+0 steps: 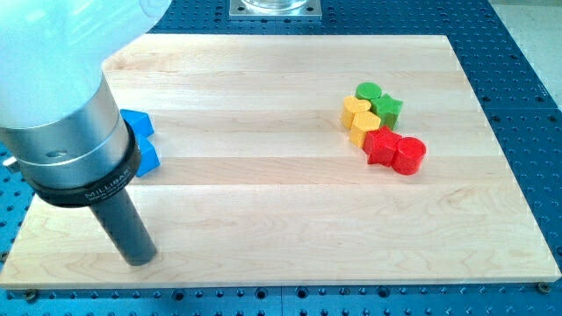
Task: Move your arm below the blue cube
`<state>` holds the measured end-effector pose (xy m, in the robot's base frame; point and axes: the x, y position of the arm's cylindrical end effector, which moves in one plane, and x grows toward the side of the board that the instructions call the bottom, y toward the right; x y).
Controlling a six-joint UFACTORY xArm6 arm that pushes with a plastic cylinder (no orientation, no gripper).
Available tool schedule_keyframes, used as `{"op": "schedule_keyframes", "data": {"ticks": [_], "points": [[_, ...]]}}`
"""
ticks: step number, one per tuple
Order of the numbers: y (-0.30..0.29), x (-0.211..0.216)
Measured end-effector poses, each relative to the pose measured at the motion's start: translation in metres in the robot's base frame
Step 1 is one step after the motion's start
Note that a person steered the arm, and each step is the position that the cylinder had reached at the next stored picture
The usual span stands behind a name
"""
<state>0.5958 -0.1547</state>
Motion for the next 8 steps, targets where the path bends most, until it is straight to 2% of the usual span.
{"op": "schedule_keyframes", "data": {"ticks": [3,5,8], "points": [[-0.002,0.002],[-0.016,-0.018],[-0.018,-0.020]]}}
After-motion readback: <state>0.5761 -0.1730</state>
